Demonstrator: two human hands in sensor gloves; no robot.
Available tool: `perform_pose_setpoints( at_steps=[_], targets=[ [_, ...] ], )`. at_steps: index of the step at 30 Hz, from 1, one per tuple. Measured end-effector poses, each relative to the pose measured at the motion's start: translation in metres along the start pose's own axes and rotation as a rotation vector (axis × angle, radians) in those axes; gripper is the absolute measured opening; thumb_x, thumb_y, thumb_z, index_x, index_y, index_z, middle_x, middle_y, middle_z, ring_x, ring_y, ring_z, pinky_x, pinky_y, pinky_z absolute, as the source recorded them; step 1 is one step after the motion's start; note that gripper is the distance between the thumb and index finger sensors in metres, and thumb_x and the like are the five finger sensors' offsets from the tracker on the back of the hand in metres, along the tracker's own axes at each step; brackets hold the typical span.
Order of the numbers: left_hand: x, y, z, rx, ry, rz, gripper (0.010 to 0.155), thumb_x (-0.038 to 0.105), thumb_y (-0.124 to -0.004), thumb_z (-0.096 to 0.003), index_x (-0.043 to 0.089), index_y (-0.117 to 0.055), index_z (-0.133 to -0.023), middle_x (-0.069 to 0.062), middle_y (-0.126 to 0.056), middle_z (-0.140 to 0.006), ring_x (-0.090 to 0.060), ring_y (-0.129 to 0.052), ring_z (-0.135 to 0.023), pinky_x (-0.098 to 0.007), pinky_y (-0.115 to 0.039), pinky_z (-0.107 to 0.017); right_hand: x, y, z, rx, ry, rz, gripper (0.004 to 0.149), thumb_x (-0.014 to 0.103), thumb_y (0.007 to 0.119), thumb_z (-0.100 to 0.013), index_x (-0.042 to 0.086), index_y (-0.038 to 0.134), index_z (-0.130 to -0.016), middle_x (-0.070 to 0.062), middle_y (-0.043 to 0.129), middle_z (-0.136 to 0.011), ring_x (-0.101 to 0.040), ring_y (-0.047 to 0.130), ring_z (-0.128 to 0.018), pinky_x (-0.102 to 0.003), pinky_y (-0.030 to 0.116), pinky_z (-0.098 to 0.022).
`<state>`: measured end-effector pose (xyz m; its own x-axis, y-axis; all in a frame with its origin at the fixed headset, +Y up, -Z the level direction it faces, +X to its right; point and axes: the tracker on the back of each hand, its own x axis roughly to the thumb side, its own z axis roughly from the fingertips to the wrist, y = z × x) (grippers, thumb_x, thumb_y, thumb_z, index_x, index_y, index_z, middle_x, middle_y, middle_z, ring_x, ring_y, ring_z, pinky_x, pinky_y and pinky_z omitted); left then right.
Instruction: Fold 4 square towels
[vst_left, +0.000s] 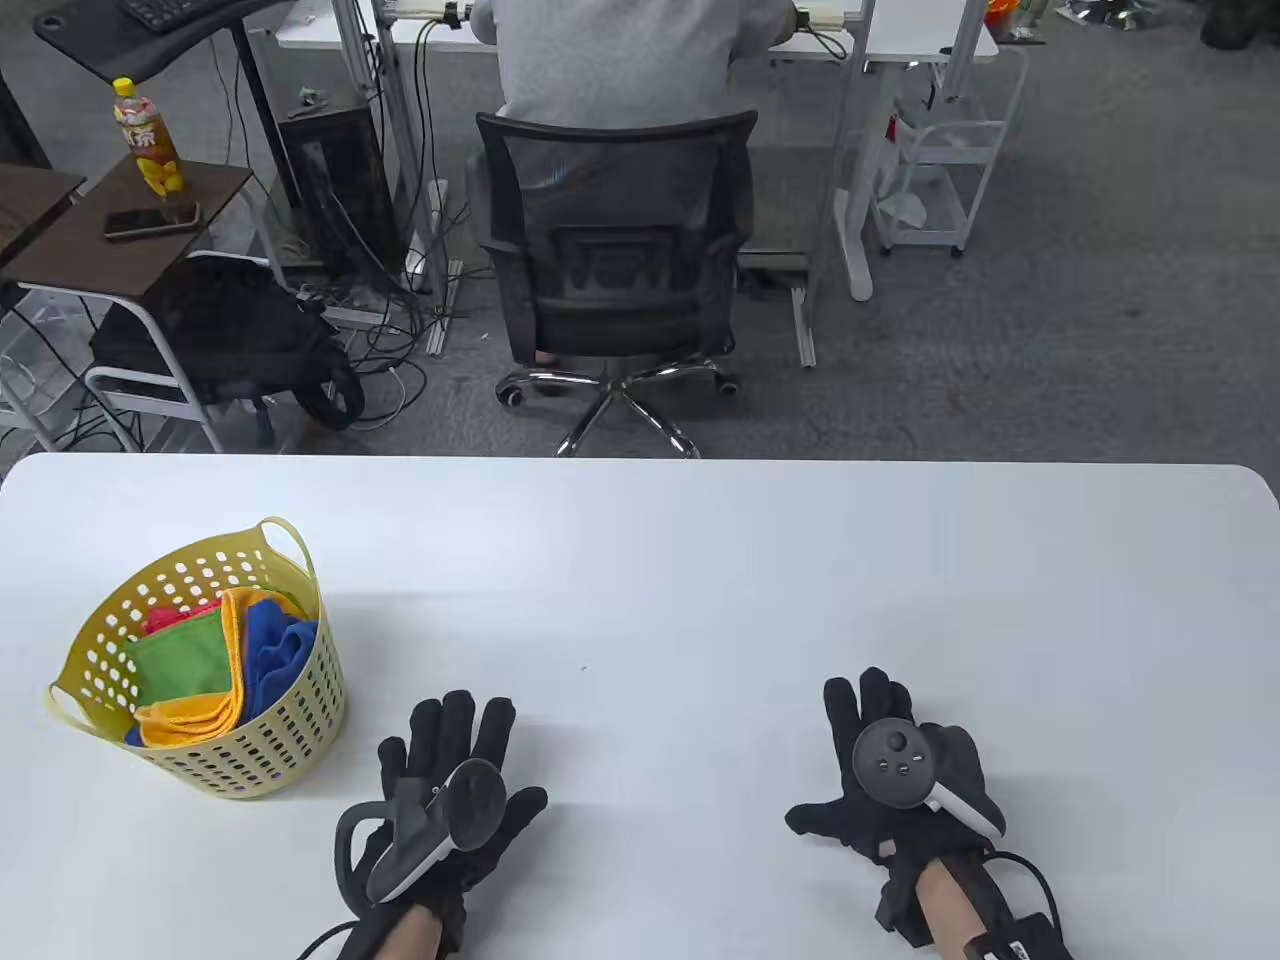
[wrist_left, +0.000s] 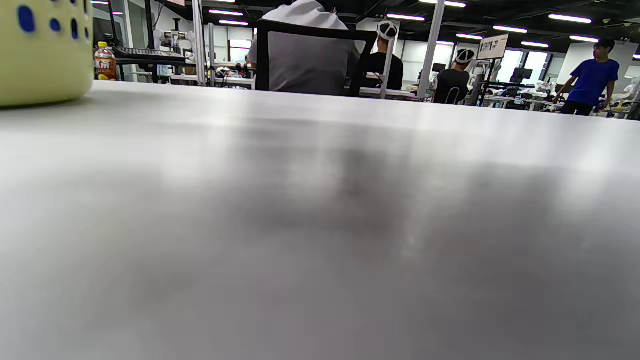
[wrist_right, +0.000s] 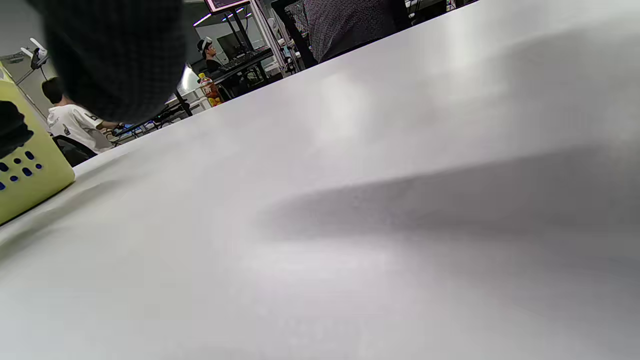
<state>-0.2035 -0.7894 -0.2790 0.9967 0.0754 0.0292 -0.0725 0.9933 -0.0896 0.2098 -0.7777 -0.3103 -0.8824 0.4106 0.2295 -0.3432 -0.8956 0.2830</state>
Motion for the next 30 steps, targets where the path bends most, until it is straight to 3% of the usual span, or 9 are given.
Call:
perform_pose_setpoints(
  at_steps=[13, 17, 21, 25, 28, 30],
  targets=[
    [-0.003, 0.002, 0.000, 0.013, 0.006, 0.023, 0.089, 0.079, -0.055, -0.0422, 0.044, -0.016, -0.114, -0.001, -0.020, -0.126, -0.036, -0.025, -0.121, -0.063, -0.033, -0.087, 0.001, 0.001, -0.001, -0.001, 0.007, 0.004, 0.117, 0.055, 0.088, -0.039, 0.014, -0.001, -0.103, -0.038, -0.010, -0.102, -0.064, 0.002, -0.092, -0.083, 0.016, -0.054],
    [0.000, 0.013, 0.005, 0.059, -0.001, 0.020, 0.087, 0.077, -0.056, -0.0432, 0.043, -0.018, -0.114, -0.002, -0.023, -0.126, -0.036, -0.028, -0.121, -0.063, -0.034, -0.086, 0.000, 0.000, 0.000, -0.002, 0.012, 0.006, 0.117, 0.056, 0.087, -0.039, 0.013, -0.001, -0.103, -0.039, -0.010, -0.102, -0.064, 0.001, -0.092, -0.083, 0.015, -0.053],
    [0.001, 0.058, 0.026, 0.230, 0.019, 0.142, 0.079, 0.066, -0.061, -0.0484, 0.040, -0.028, -0.115, -0.003, -0.032, -0.126, -0.037, -0.037, -0.119, -0.061, -0.037, -0.086, 0.000, -0.003, 0.001, -0.019, 0.007, -0.006, 0.116, 0.055, 0.087, -0.039, 0.013, 0.000, -0.103, -0.039, -0.010, -0.102, -0.064, 0.001, -0.092, -0.083, 0.015, -0.053],
    [-0.016, 0.118, 0.052, 0.427, 0.083, 0.232, 0.073, 0.059, -0.066, -0.0517, 0.038, -0.037, -0.116, -0.003, -0.044, -0.125, -0.037, -0.049, -0.117, -0.061, -0.042, -0.086, -0.001, -0.004, 0.002, -0.018, 0.010, -0.013, 0.115, 0.055, 0.086, -0.040, 0.013, 0.000, -0.103, -0.039, -0.010, -0.102, -0.064, 0.001, -0.091, -0.083, 0.015, -0.053],
    [-0.041, 0.168, 0.062, 0.492, 0.181, 0.237, 0.070, 0.057, -0.071, -0.0528, 0.040, -0.045, -0.115, 0.000, -0.051, -0.124, -0.035, -0.052, -0.118, -0.061, -0.042, -0.087, -0.001, -0.004, 0.001, -0.018, 0.006, -0.021, 0.115, 0.055, 0.086, -0.040, 0.013, 0.000, -0.104, -0.039, -0.011, -0.102, -0.064, 0.001, -0.091, -0.083, 0.015, -0.053],
    [-0.059, 0.200, 0.056, 0.427, 0.264, 0.132, 0.064, 0.054, -0.074, -0.0530, 0.042, -0.056, -0.113, 0.005, -0.060, -0.122, -0.034, -0.055, -0.118, -0.061, -0.041, -0.087, -0.001, -0.004, 0.001, -0.014, 0.008, -0.024, 0.114, 0.055, 0.086, -0.040, 0.013, 0.000, -0.104, -0.039, -0.011, -0.102, -0.064, 0.001, -0.091, -0.083, 0.015, -0.053]
  ],
)
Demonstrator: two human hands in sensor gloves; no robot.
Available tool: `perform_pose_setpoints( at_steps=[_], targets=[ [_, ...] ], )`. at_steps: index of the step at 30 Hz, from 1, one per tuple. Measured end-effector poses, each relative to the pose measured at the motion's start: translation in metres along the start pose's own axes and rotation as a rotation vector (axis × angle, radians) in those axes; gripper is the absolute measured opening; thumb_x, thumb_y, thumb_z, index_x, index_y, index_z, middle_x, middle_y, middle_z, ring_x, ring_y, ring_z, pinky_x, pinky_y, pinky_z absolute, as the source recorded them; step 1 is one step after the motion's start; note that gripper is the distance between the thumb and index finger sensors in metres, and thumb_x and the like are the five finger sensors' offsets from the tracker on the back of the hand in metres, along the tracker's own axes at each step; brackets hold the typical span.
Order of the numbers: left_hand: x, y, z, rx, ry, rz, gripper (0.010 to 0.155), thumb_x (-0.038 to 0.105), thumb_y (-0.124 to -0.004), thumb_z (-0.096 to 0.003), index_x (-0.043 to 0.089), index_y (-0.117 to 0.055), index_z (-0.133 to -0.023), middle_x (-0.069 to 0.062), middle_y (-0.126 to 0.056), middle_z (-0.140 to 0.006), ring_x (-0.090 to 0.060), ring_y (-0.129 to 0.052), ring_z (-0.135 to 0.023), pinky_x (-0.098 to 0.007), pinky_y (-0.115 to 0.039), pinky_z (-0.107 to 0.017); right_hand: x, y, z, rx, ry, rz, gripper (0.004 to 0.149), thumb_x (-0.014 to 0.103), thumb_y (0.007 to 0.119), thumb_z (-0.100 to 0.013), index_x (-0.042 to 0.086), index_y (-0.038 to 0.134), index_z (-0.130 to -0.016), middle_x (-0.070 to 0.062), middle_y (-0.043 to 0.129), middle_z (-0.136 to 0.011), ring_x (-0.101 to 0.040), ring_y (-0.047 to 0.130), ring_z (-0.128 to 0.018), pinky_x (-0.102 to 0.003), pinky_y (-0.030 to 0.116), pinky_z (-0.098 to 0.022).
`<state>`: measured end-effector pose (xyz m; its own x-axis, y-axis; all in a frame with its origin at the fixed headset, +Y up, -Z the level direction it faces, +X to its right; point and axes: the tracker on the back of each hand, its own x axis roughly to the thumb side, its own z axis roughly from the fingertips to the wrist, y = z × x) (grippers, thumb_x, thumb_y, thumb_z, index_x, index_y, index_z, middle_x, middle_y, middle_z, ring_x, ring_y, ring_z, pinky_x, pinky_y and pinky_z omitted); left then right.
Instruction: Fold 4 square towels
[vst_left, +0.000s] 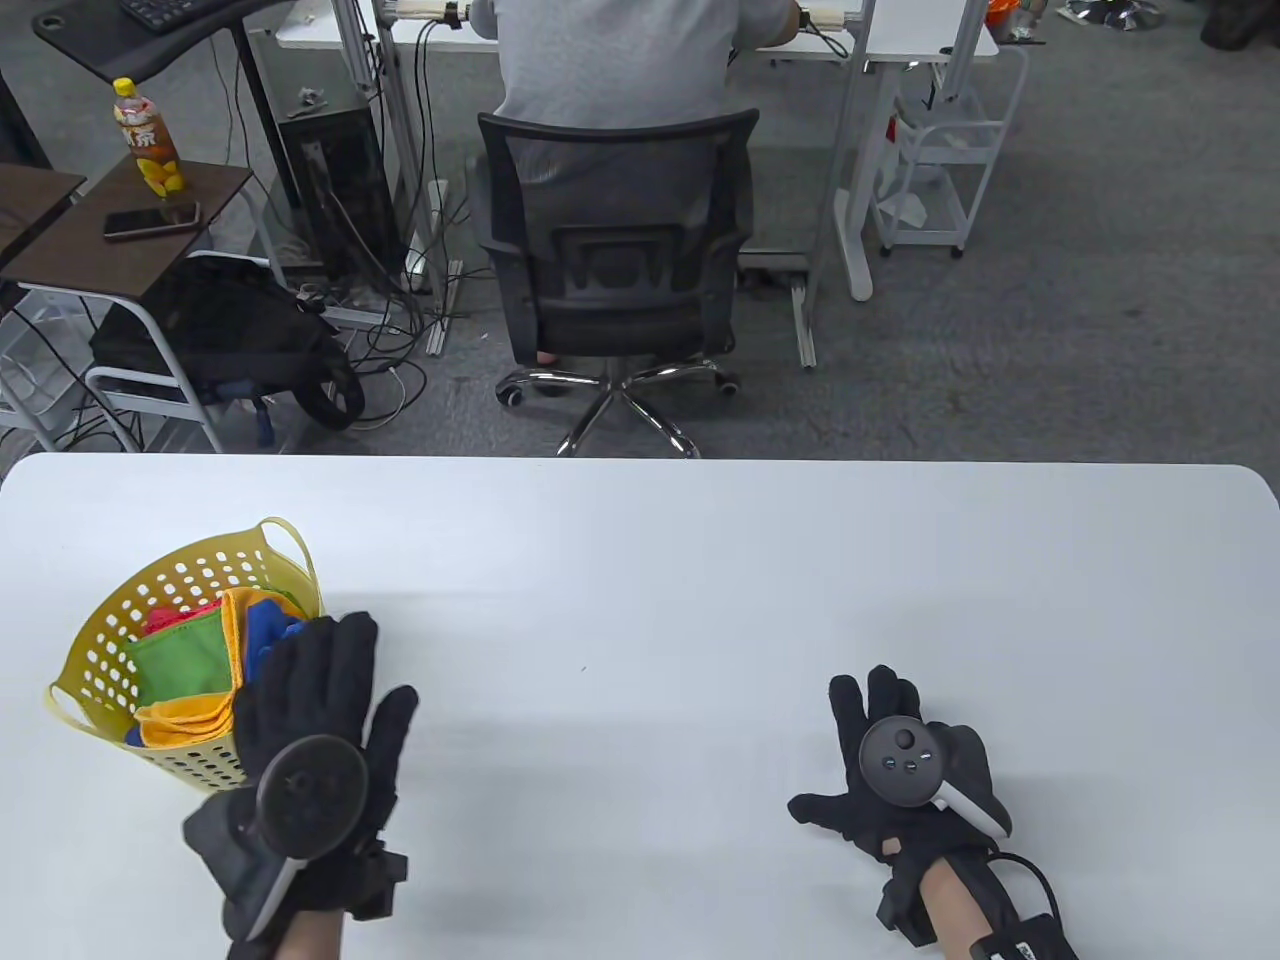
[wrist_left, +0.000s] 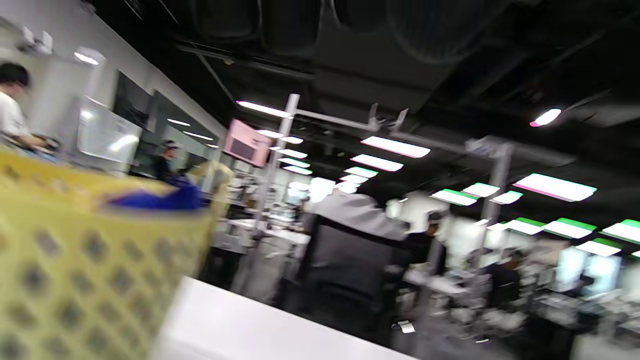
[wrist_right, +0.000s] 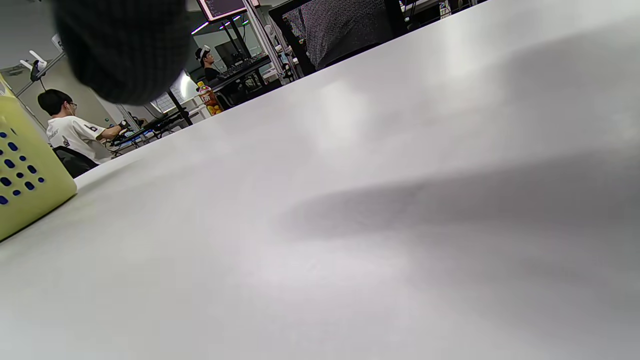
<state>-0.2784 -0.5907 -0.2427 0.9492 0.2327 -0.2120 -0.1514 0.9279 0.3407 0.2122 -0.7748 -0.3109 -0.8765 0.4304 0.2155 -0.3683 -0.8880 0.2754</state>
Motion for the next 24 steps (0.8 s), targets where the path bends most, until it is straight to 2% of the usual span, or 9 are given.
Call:
perform_pose_setpoints(
  at_steps=[3, 6, 11, 13, 14, 15, 16, 19, 24],
  targets=[
    [-0.016, 0.007, -0.038, -0.222, 0.096, -0.172, 0.055, 0.047, -0.077, -0.0542, 0.042, -0.067, -0.108, 0.010, -0.070, -0.117, -0.031, -0.060, -0.116, -0.061, -0.038, -0.087, -0.001, 0.002, -0.001, 0.010, 0.006, 0.007, 0.114, 0.055, 0.085, -0.041, 0.013, 0.001, -0.104, -0.039, -0.013, -0.101, -0.064, 0.000, -0.091, -0.083, 0.015, -0.052],
    [-0.033, -0.017, -0.067, -0.384, 0.220, -0.292, 0.058, 0.045, -0.080, -0.0535, 0.045, -0.064, -0.109, 0.006, -0.060, -0.123, -0.034, -0.048, -0.120, -0.062, -0.033, -0.088, -0.001, 0.001, -0.001, 0.010, 0.010, 0.011, 0.114, 0.055, 0.085, -0.041, 0.013, 0.001, -0.104, -0.039, -0.014, -0.100, -0.064, -0.001, -0.090, -0.083, 0.014, -0.052],
    [-0.046, -0.062, -0.087, -0.463, 0.279, -0.277, 0.064, 0.050, -0.080, -0.0509, 0.045, -0.060, -0.111, 0.001, -0.050, -0.126, -0.036, -0.038, -0.120, -0.062, -0.030, -0.087, -0.001, 0.002, -0.001, 0.011, 0.012, 0.014, 0.113, 0.055, 0.085, -0.041, 0.012, 0.001, -0.104, -0.039, -0.015, -0.100, -0.064, -0.001, -0.090, -0.083, 0.014, -0.052],
    [-0.048, -0.066, -0.090, -0.436, 0.299, -0.210, 0.054, 0.051, -0.075, -0.0511, 0.045, -0.071, -0.105, 0.000, -0.052, -0.125, -0.036, -0.040, -0.120, -0.062, -0.031, -0.087, 0.000, 0.002, -0.001, 0.013, 0.013, 0.016, 0.113, 0.055, 0.084, -0.041, 0.013, 0.001, -0.104, -0.039, -0.015, -0.099, -0.064, -0.002, -0.090, -0.083, 0.014, -0.052],
    [-0.049, -0.067, -0.091, -0.421, 0.312, -0.175, 0.043, 0.046, -0.075, -0.0532, 0.044, -0.080, -0.096, 0.001, -0.056, -0.124, -0.035, -0.042, -0.120, -0.062, -0.031, -0.087, 0.000, 0.002, -0.001, 0.014, 0.013, 0.016, 0.112, 0.055, 0.084, -0.041, 0.013, 0.001, -0.104, -0.039, -0.015, -0.099, -0.064, -0.002, -0.090, -0.083, 0.014, -0.052],
    [-0.049, -0.066, -0.092, -0.419, 0.311, -0.162, 0.042, 0.045, -0.075, -0.0526, 0.043, -0.082, -0.094, 0.001, -0.059, -0.122, -0.034, -0.044, -0.119, -0.062, -0.032, -0.088, 0.000, 0.002, -0.001, 0.013, 0.013, 0.017, 0.112, 0.055, 0.084, -0.041, 0.013, 0.001, -0.104, -0.039, -0.015, -0.099, -0.064, -0.002, -0.090, -0.083, 0.014, -0.052],
    [-0.049, -0.062, -0.093, -0.413, 0.308, -0.161, 0.041, 0.044, -0.074, -0.0521, 0.042, -0.082, -0.092, 0.002, -0.059, -0.122, -0.034, -0.045, -0.120, -0.061, -0.033, -0.088, 0.000, 0.002, -0.001, 0.012, 0.013, 0.017, 0.112, 0.055, 0.084, -0.041, 0.013, 0.001, -0.104, -0.039, -0.016, -0.099, -0.064, -0.002, -0.090, -0.083, 0.014, -0.052],
    [-0.048, -0.036, -0.092, -0.278, 0.310, -0.152, 0.041, 0.041, -0.072, -0.0509, 0.041, -0.083, -0.091, 0.003, -0.063, -0.121, -0.034, -0.048, -0.119, -0.061, -0.036, -0.088, 0.000, 0.002, -0.001, 0.014, 0.014, 0.015, 0.112, 0.055, 0.084, -0.042, 0.013, 0.001, -0.104, -0.039, -0.016, -0.099, -0.064, -0.002, -0.090, -0.083, 0.014, -0.052],
    [-0.046, 0.036, -0.088, -0.114, 0.332, -0.079, 0.041, 0.040, -0.071, -0.0516, 0.038, -0.080, -0.092, 0.002, -0.088, -0.104, -0.031, -0.083, -0.103, -0.059, -0.052, -0.085, 0.001, 0.002, -0.002, 0.019, 0.014, 0.014, 0.112, 0.055, 0.083, -0.042, 0.013, 0.001, -0.104, -0.039, -0.016, -0.099, -0.064, -0.003, -0.090, -0.083, 0.013, -0.052]
  ],
)
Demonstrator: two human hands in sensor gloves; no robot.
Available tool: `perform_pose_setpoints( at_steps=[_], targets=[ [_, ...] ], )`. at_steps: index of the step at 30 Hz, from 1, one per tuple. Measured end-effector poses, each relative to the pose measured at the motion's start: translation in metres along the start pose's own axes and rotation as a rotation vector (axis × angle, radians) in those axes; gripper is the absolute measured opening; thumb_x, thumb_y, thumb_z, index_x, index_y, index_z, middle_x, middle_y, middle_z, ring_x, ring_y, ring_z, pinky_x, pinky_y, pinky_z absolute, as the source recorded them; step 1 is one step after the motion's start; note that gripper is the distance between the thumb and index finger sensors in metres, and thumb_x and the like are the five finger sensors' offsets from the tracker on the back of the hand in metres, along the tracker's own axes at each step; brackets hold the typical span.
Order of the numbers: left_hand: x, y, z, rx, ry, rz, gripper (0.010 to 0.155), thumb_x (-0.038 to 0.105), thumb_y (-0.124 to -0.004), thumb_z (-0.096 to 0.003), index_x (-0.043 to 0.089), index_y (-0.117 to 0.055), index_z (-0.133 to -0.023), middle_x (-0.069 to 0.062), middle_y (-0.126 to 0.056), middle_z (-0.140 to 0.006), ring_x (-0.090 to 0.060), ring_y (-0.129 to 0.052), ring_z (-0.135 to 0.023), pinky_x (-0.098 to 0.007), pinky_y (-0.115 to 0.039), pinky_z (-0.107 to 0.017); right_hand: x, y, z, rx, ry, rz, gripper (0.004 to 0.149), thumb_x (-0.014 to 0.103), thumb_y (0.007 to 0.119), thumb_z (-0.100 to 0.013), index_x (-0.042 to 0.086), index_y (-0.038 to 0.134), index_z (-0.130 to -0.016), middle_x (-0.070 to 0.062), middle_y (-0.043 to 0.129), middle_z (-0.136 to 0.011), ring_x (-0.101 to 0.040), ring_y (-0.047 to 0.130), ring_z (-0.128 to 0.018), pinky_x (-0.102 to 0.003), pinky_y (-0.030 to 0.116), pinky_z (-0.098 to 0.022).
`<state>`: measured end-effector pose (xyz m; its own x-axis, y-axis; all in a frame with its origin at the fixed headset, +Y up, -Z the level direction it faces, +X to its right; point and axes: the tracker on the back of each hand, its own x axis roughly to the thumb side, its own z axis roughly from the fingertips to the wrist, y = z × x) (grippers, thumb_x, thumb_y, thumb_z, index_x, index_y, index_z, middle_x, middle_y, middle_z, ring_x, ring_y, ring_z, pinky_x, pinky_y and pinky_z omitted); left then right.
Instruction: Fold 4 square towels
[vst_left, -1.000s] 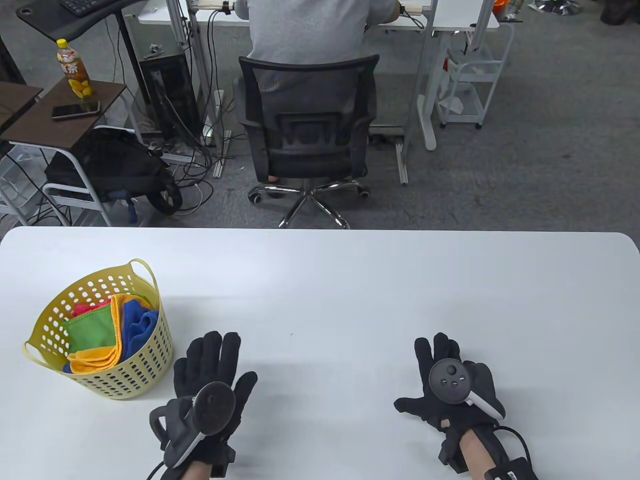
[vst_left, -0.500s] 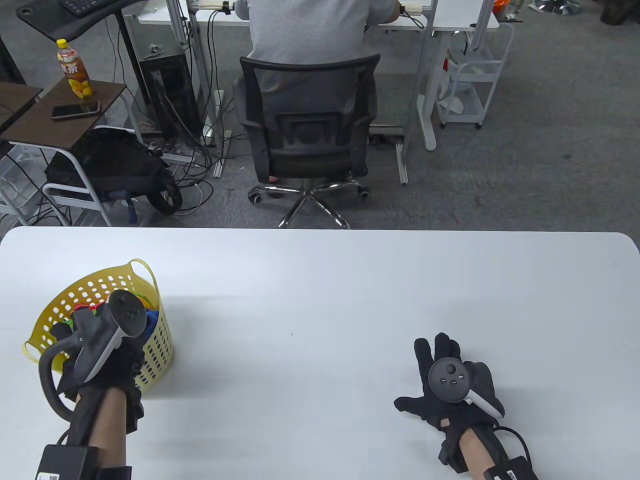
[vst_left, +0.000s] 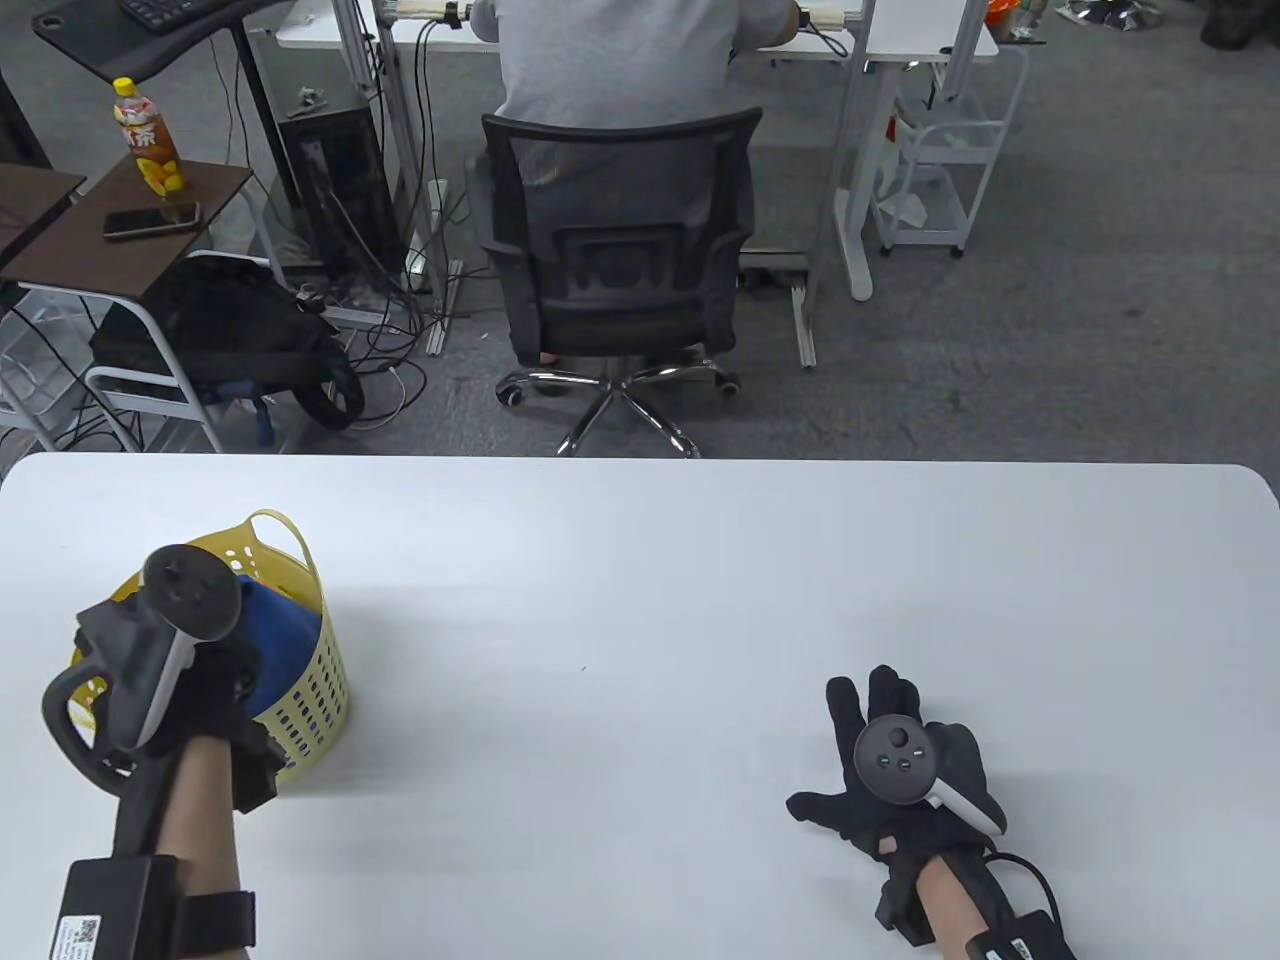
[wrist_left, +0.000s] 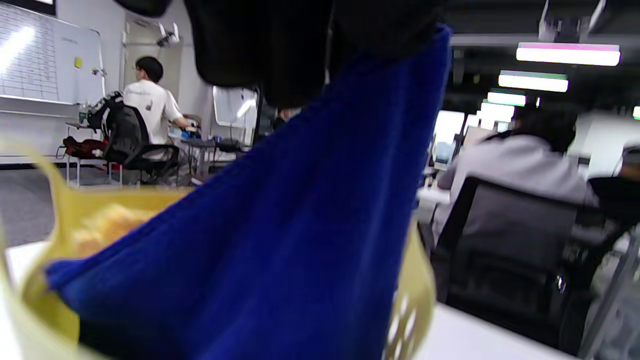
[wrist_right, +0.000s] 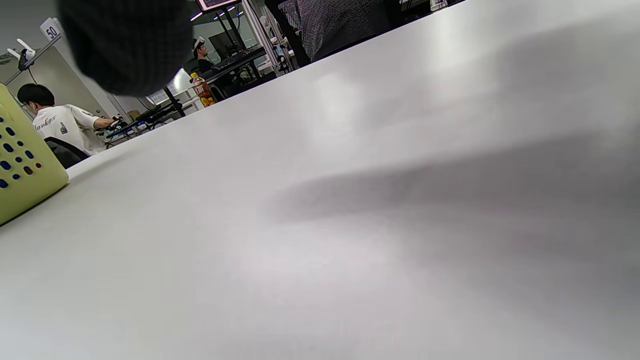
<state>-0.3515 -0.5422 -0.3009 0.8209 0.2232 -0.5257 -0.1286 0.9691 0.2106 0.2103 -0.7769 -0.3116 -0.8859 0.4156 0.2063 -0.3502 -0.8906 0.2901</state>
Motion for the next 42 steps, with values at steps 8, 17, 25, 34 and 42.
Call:
perform_pose_setpoints(
  at_steps=[8, 17, 25, 34, 42],
  targets=[
    [-0.005, 0.101, 0.036, 0.182, -0.023, 0.260, 0.042, 0.039, -0.070, -0.0521, 0.032, -0.080, -0.092, 0.009, -0.106, -0.068, -0.021, -0.108, -0.068, -0.047, -0.070, -0.077, 0.006, -0.003, 0.002, -0.007, -0.024, -0.005, 0.111, 0.056, 0.083, -0.042, 0.013, 0.001, -0.104, -0.039, -0.016, -0.099, -0.064, -0.003, -0.090, -0.083, 0.013, -0.052],
    [0.028, 0.152, 0.087, 0.282, -0.291, 0.665, 0.042, 0.039, -0.069, -0.0532, 0.028, -0.078, -0.093, 0.009, -0.105, -0.072, -0.020, -0.108, -0.072, -0.047, -0.069, -0.079, 0.009, -0.008, 0.007, -0.027, -0.044, -0.023, 0.112, 0.056, 0.083, -0.042, 0.012, 0.001, -0.104, -0.039, -0.016, -0.099, -0.064, -0.003, -0.090, -0.084, 0.013, -0.052],
    [0.089, 0.179, 0.136, 0.260, -0.504, 0.743, 0.043, 0.041, -0.068, -0.0539, 0.029, -0.075, -0.094, 0.012, -0.102, -0.077, -0.017, -0.105, -0.079, -0.049, -0.066, -0.081, 0.008, -0.015, 0.010, -0.048, -0.049, -0.050, 0.111, 0.055, 0.083, -0.042, 0.012, 0.001, -0.104, -0.039, -0.016, -0.099, -0.064, -0.003, -0.090, -0.084, 0.013, -0.052],
    [0.130, 0.172, 0.160, 0.183, -0.583, 0.826, 0.043, 0.040, -0.068, -0.0537, 0.027, -0.076, -0.093, 0.011, -0.103, -0.076, -0.018, -0.105, -0.078, -0.049, -0.066, -0.081, 0.001, -0.020, 0.012, -0.063, -0.038, -0.082, 0.111, 0.056, 0.083, -0.042, 0.012, 0.001, -0.104, -0.039, -0.016, -0.099, -0.064, -0.002, -0.090, -0.084, 0.013, -0.052],
    [0.154, 0.072, 0.144, -0.049, -0.543, 0.780, 0.043, 0.040, -0.069, -0.0535, 0.026, -0.077, -0.093, 0.010, -0.103, -0.075, -0.019, -0.105, -0.077, -0.048, -0.067, -0.080, -0.008, -0.017, 0.009, -0.046, -0.003, -0.086, 0.111, 0.055, 0.083, -0.042, 0.012, 0.001, -0.104, -0.039, -0.015, -0.099, -0.064, -0.002, -0.090, -0.084, 0.013, -0.052]
  ],
)
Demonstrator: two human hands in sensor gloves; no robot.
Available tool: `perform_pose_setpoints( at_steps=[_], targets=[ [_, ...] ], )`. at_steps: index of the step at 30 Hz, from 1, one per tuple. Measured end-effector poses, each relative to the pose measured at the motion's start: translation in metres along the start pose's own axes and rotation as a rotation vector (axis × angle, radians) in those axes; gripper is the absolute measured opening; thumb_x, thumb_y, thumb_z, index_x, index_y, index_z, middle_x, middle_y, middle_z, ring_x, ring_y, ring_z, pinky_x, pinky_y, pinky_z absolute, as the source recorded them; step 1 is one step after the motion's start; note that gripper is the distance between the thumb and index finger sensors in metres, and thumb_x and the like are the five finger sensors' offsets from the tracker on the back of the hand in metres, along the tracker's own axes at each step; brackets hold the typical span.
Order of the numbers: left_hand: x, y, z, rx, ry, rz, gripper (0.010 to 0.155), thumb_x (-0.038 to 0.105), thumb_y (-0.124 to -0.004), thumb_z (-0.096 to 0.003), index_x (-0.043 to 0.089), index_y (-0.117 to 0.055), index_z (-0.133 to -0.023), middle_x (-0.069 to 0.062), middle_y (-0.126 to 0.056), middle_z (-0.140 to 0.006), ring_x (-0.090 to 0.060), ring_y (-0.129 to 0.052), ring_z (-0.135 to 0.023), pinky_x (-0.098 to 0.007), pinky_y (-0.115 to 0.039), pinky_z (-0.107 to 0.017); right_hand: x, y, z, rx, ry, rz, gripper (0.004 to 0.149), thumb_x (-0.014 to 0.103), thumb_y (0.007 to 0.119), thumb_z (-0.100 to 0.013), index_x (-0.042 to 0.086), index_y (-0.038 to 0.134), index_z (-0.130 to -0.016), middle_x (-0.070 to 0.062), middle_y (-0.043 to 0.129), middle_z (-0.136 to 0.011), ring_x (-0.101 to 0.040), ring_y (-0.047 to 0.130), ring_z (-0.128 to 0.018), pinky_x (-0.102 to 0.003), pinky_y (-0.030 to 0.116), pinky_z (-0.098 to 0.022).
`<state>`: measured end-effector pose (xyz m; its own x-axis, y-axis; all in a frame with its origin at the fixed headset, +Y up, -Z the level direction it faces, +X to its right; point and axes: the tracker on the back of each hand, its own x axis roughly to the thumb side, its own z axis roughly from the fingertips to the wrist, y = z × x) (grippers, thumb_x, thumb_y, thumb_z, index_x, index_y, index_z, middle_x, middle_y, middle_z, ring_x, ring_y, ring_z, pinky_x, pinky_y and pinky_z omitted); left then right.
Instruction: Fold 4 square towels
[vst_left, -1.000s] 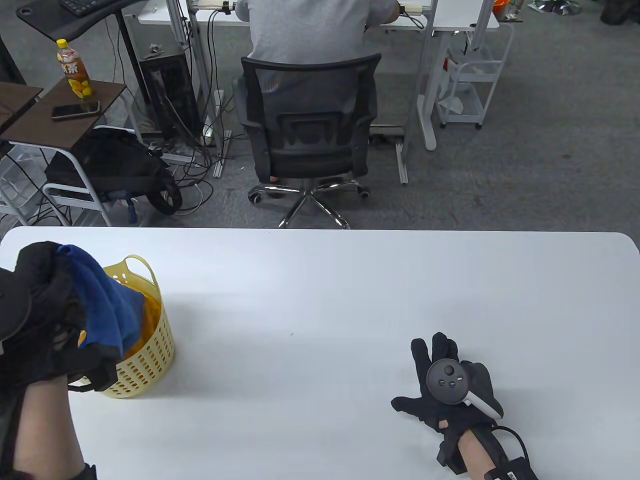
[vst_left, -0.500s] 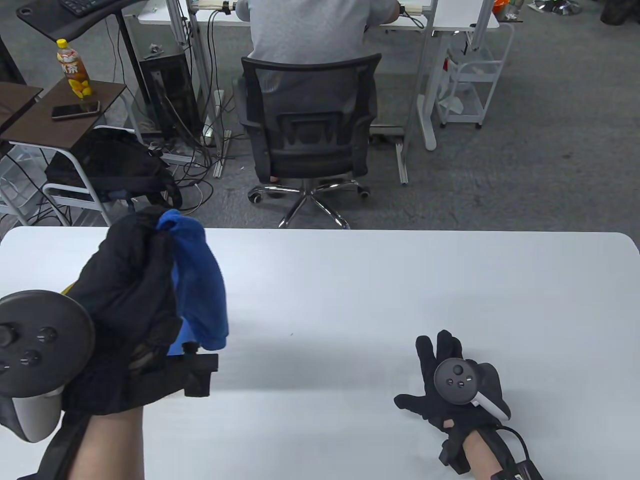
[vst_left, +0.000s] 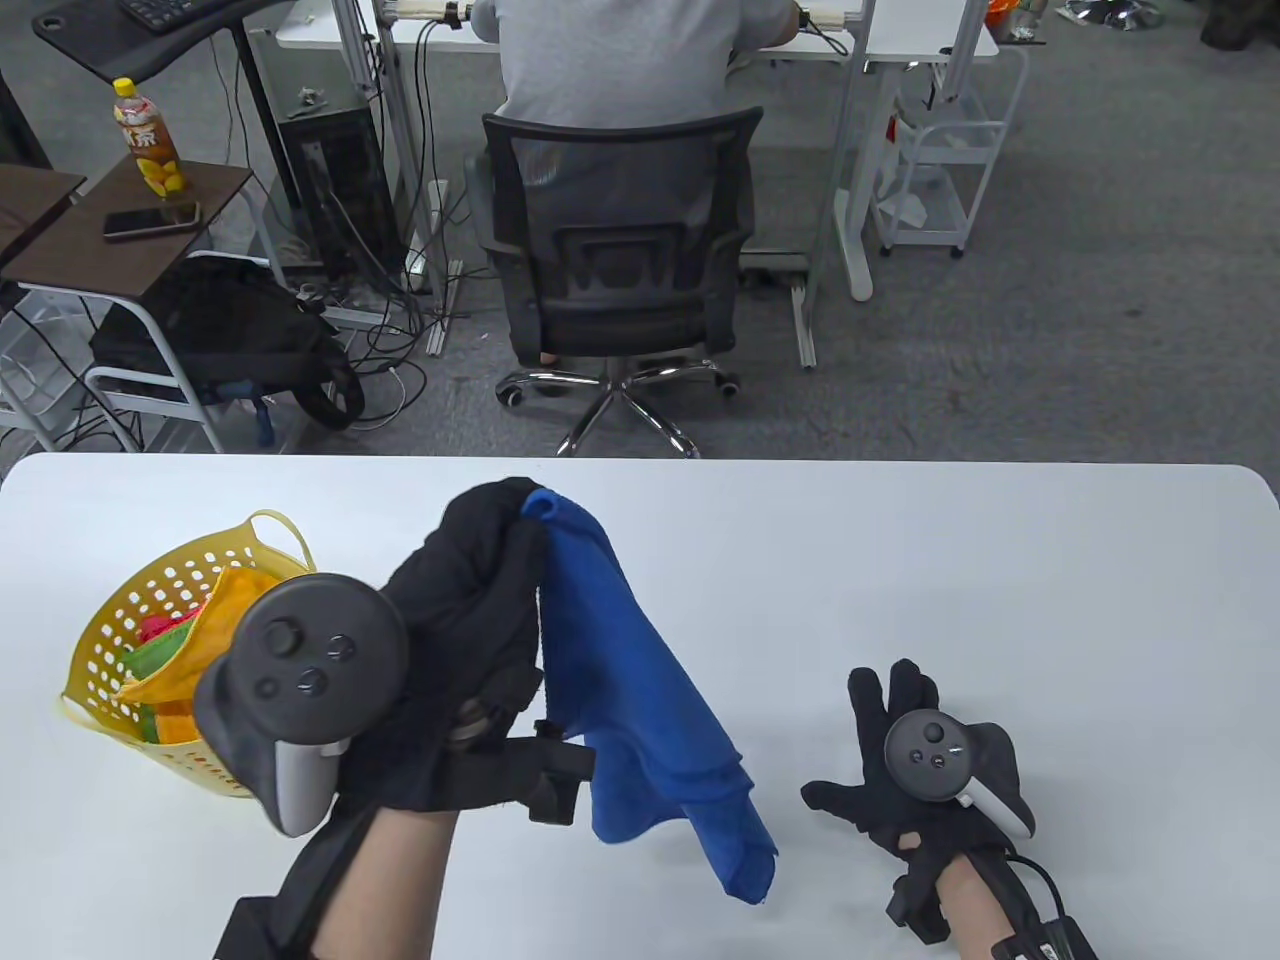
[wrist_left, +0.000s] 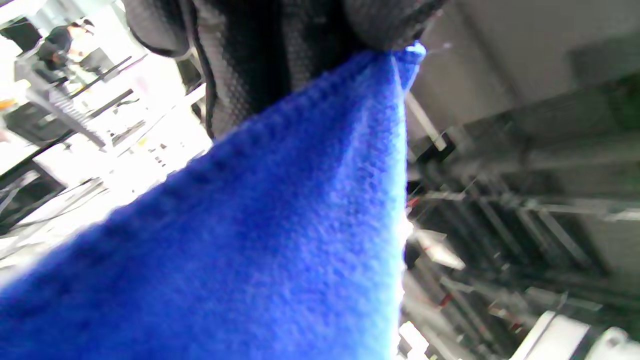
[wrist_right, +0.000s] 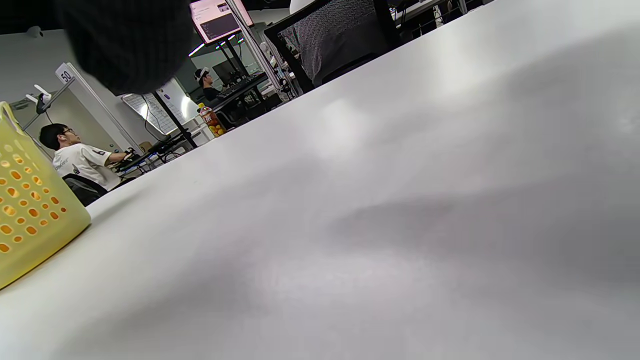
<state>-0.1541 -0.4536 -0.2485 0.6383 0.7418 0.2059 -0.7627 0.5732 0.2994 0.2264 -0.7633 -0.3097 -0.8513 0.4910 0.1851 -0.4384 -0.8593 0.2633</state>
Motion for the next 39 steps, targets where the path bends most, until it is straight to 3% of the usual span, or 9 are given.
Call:
perform_pose_setpoints(
  at_steps=[9, 11, 13, 15, 21, 25, 30, 35, 39],
  targets=[
    [-0.140, -0.174, -0.016, -0.388, 0.227, -0.210, 0.043, 0.040, -0.071, -0.0533, 0.026, -0.078, -0.093, 0.007, -0.102, -0.078, -0.024, -0.102, -0.080, -0.050, -0.066, -0.079, -0.005, 0.009, -0.006, 0.036, 0.036, 0.032, 0.111, 0.055, 0.083, -0.043, 0.012, 0.001, -0.104, -0.039, -0.015, -0.099, -0.064, -0.003, -0.090, -0.084, 0.013, -0.052],
    [-0.165, -0.205, -0.013, -0.575, 0.293, -0.246, 0.046, 0.043, -0.071, -0.0542, 0.029, -0.074, -0.098, 0.004, -0.095, -0.091, -0.029, -0.092, -0.092, -0.054, -0.060, -0.081, -0.006, 0.012, -0.007, 0.045, 0.043, 0.039, 0.111, 0.055, 0.083, -0.043, 0.012, 0.001, -0.104, -0.039, -0.015, -0.099, -0.064, -0.003, -0.090, -0.084, 0.013, -0.052],
    [-0.182, -0.225, -0.009, -0.689, 0.278, -0.242, 0.056, 0.049, -0.071, -0.0540, 0.033, -0.064, -0.108, -0.002, -0.076, -0.110, -0.035, -0.073, -0.107, -0.058, -0.052, -0.083, -0.007, 0.014, -0.008, 0.057, 0.051, 0.047, 0.111, 0.055, 0.083, -0.043, 0.012, 0.001, -0.104, -0.039, -0.015, -0.099, -0.064, -0.003, -0.090, -0.084, 0.013, -0.052],
    [-0.189, -0.227, -0.007, -0.636, 0.245, -0.273, 0.060, 0.052, -0.071, -0.0529, 0.036, -0.061, -0.110, -0.002, -0.072, -0.114, -0.036, -0.068, -0.110, -0.058, -0.051, -0.084, -0.008, 0.016, -0.009, 0.063, 0.054, 0.051, 0.111, 0.055, 0.082, -0.043, 0.013, 0.001, -0.104, -0.039, -0.015, -0.099, -0.064, -0.003, -0.090, -0.084, 0.013, -0.052],
    [-0.186, -0.187, -0.015, -0.436, 0.143, -0.456, 0.060, 0.054, -0.073, -0.0520, 0.039, -0.061, -0.109, 0.002, -0.064, -0.119, -0.037, -0.055, -0.116, -0.061, -0.041, -0.086, -0.010, 0.014, -0.010, 0.054, 0.064, 0.042, 0.110, 0.055, 0.082, -0.043, 0.013, 0.001, -0.104, -0.039, -0.015, -0.099, -0.064, -0.003, -0.090, -0.083, 0.012, -0.052],
    [-0.195, -0.180, -0.019, -0.416, 0.153, -0.518, 0.058, 0.052, -0.074, -0.0521, 0.038, -0.065, -0.108, 0.004, -0.067, -0.118, -0.037, -0.055, -0.117, -0.062, -0.040, -0.086, -0.013, 0.016, -0.011, 0.060, 0.080, 0.047, 0.110, 0.055, 0.082, -0.043, 0.013, 0.001, -0.104, -0.039, -0.015, -0.100, -0.064, -0.003, -0.090, -0.083, 0.012, -0.052],
    [-0.232, -0.203, -0.030, -0.474, 0.319, -0.597, 0.058, 0.053, -0.073, -0.0528, 0.039, -0.064, -0.109, 0.006, -0.067, -0.118, -0.035, -0.055, -0.117, -0.062, -0.038, -0.087, -0.014, 0.017, -0.011, 0.064, 0.090, 0.059, 0.110, 0.055, 0.082, -0.043, 0.013, 0.001, -0.104, -0.039, -0.015, -0.100, -0.064, -0.003, -0.090, -0.083, 0.012, -0.051],
    [-0.265, -0.239, -0.050, -0.553, 0.536, -0.586, 0.065, 0.057, -0.071, -0.0523, 0.039, -0.055, -0.113, 0.000, -0.056, -0.121, -0.035, -0.040, -0.118, -0.059, -0.032, -0.087, -0.015, 0.017, -0.011, 0.061, 0.086, 0.060, 0.110, 0.055, 0.082, -0.043, 0.013, 0.001, -0.104, -0.039, -0.015, -0.100, -0.064, -0.003, -0.090, -0.083, 0.012, -0.052],
    [-0.267, -0.268, -0.060, -0.564, 0.512, -0.742, 0.063, 0.053, -0.078, -0.0498, 0.045, -0.059, -0.109, -0.002, -0.049, -0.123, -0.034, -0.034, -0.117, -0.057, -0.031, -0.087, -0.015, 0.017, -0.011, 0.062, 0.089, 0.057, 0.110, 0.055, 0.082, -0.043, 0.013, 0.001, -0.104, -0.039, -0.015, -0.099, -0.064, -0.003, -0.090, -0.083, 0.012, -0.051]
  ],
)
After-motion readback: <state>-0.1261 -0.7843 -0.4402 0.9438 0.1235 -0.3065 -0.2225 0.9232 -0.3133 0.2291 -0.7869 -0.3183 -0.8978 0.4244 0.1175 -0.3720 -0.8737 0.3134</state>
